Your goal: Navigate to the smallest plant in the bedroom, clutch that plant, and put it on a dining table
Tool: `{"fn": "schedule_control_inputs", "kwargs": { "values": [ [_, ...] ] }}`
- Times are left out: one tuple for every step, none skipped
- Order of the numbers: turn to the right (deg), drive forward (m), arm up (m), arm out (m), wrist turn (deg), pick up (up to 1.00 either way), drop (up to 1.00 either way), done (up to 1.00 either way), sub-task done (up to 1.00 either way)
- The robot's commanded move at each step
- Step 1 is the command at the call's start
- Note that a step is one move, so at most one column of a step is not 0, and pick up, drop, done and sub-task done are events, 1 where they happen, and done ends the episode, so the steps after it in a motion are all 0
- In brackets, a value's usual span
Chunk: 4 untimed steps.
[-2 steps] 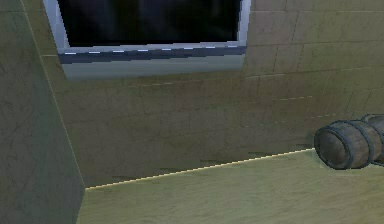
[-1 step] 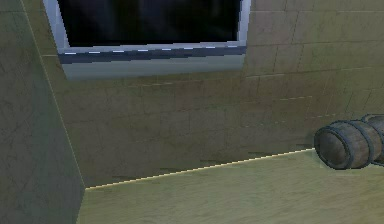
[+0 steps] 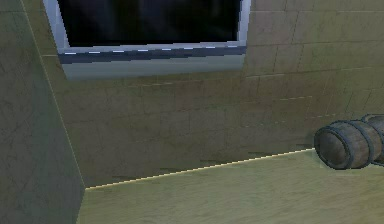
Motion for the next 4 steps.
{"fn": "schedule_control_inputs", "kwargs": {
  "values": [
    [0.0,0.0,0.0,0.0,45.0,0.0,0.0,0.0,0.0],
    [0.0,0.0,0.0,0.0,45.0,0.0,0.0,0.0,0.0],
    [0.0,0.0,0.0,0.0,45.0,0.0,0.0,0.0,0.0],
    [0.0,0.0,-0.02,0.0,0.0,0.0,0.0,0.0,0.0]
  ]
}}
